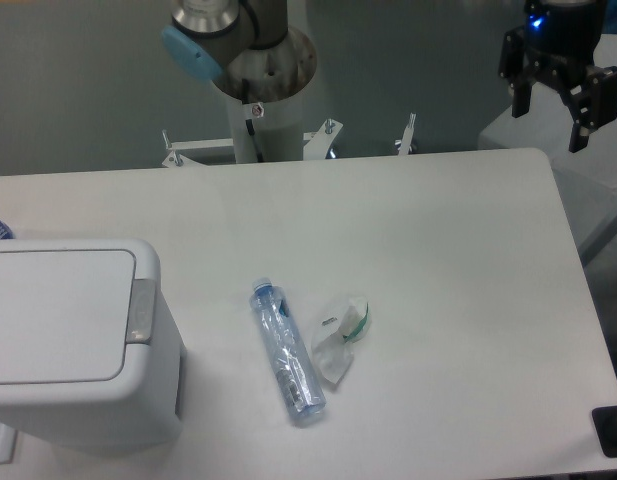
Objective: Open the trash can
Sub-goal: 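Move the open gripper from its raised start pose toward the trash can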
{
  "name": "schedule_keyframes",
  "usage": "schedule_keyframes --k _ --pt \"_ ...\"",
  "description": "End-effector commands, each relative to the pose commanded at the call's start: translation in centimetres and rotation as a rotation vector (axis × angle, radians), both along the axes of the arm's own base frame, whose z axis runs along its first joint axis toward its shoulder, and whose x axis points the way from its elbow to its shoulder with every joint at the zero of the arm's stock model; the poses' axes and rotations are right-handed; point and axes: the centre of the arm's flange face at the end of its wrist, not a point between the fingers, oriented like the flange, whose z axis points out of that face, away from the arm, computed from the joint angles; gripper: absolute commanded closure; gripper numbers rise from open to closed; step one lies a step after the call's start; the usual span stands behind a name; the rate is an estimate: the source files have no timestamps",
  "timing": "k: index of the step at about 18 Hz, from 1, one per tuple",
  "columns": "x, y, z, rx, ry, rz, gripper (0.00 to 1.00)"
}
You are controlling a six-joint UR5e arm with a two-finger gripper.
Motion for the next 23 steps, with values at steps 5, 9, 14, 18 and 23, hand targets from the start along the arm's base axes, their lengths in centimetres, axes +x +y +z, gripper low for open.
schedule_keyframes --k 5,9,14,18,23 --pt "0.2 0.4 0.0 0.012 0.001 -0.005 0.00" --pt "2.6 3.7 0.2 0.114 -0.081 0.211 0.00" --pt "7.2 11.0 -0.1 0.230 -0.173 0.465 0.00" --pt "10.9 17.3 -0.6 0.362 -0.260 0.636 0.00" --pt "13.9 21.3 -1.8 0.395 -0.351 0.698 0.00"
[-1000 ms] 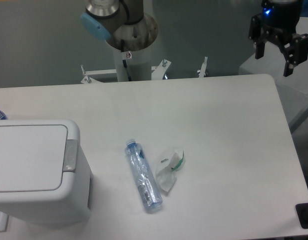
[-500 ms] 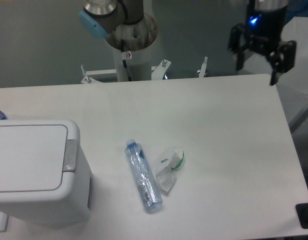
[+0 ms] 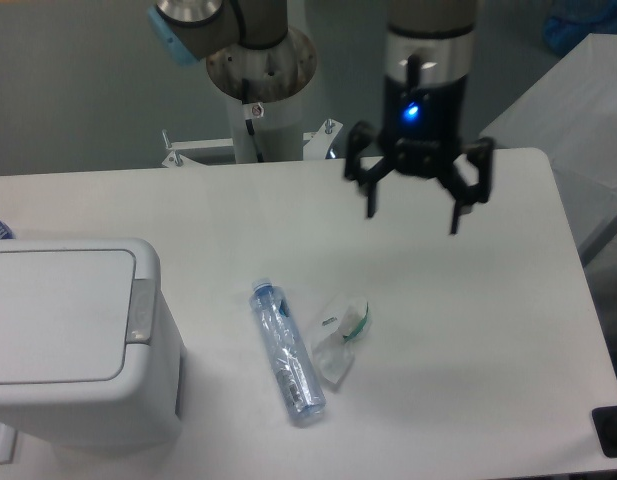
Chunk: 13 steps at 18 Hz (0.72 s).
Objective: Open the trash can
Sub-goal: 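Move the open gripper from its raised start pose toward the trash can, then lower the open gripper beside the trash can lid edge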
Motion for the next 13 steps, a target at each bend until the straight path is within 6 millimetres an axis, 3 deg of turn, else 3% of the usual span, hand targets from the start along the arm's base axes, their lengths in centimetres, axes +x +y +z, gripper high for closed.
schedule_keyframes --k 3,7,10,13 --pt "3.3 3.2 -0.2 0.082 -0.084 0.071 0.00" --pt "4.3 4.6 -0.6 0.162 -0.199 0.150 0.00" --pt "6.6 7.1 -1.4 0.191 -0.246 0.165 0.00" --pt "7.6 8.5 -2.3 0.201 -0.270 0.185 0.00"
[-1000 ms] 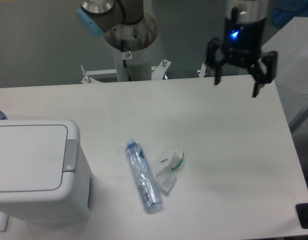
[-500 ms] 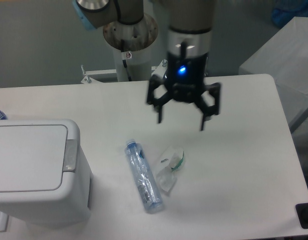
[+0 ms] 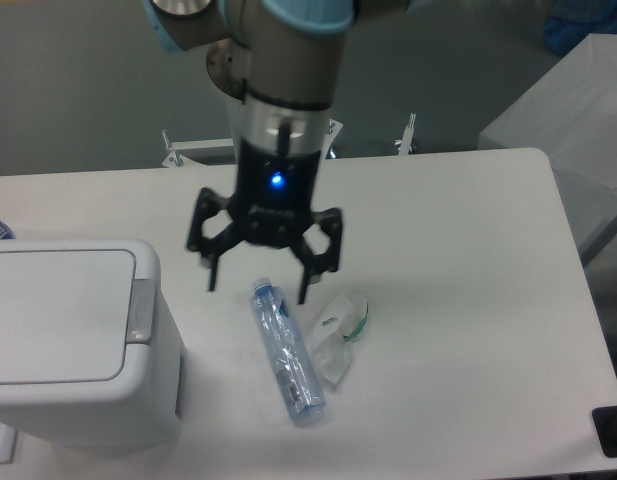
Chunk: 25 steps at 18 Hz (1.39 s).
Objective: Open the trash can
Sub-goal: 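Lower the open gripper beside the trash can lid edge, then push the gripper finger against the lid edge to swing it open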
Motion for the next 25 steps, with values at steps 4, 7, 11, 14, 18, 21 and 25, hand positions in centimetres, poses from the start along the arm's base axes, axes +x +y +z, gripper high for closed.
schedule_keyframes --k 4,7,11,14,18,21,25 --pt "0.9 1.2 -0.9 -0.004 -0.018 -0.001 0.00" --pt "1.0 1.5 -1.4 -0.010 -0.021 -0.003 0.00" --pt "1.4 2.0 -2.0 -0.017 -0.025 -0.012 0.00" --pt "1.9 2.8 -2.9 -0.026 -0.031 -0.026 0.00" --pt "2.1 2.9 -3.5 -0.035 -0.038 -0.031 0.00" --pt "2.1 3.0 -3.7 -0.037 -0.039 -0.031 0.00" --pt "2.1 2.9 -4.2 -0.044 -0.044 -0.032 0.00"
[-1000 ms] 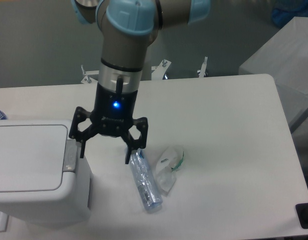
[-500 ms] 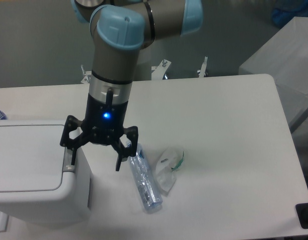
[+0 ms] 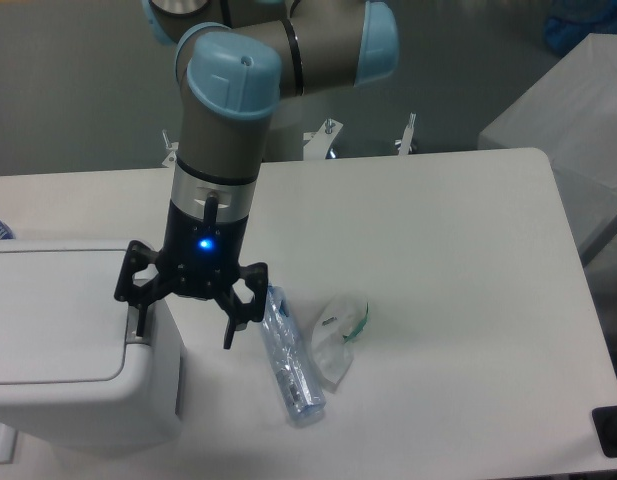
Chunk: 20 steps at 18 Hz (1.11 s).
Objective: Open the trash can
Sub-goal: 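Push the gripper finger against the lid edge to swing it open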
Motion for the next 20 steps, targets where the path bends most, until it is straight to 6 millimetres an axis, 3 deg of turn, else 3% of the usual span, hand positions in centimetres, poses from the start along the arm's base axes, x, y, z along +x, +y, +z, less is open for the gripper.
schedule_keyframes --k 12,16,20 --pt "0.0 0.0 -0.1 -0.002 0.002 -0.002 0.00" --pt "-0.4 -0.1 2.7 0.027 0.062 -0.006 0.00" --pt "-2.2 -0.5 6.2 0.010 0.220 -0.007 0.00"
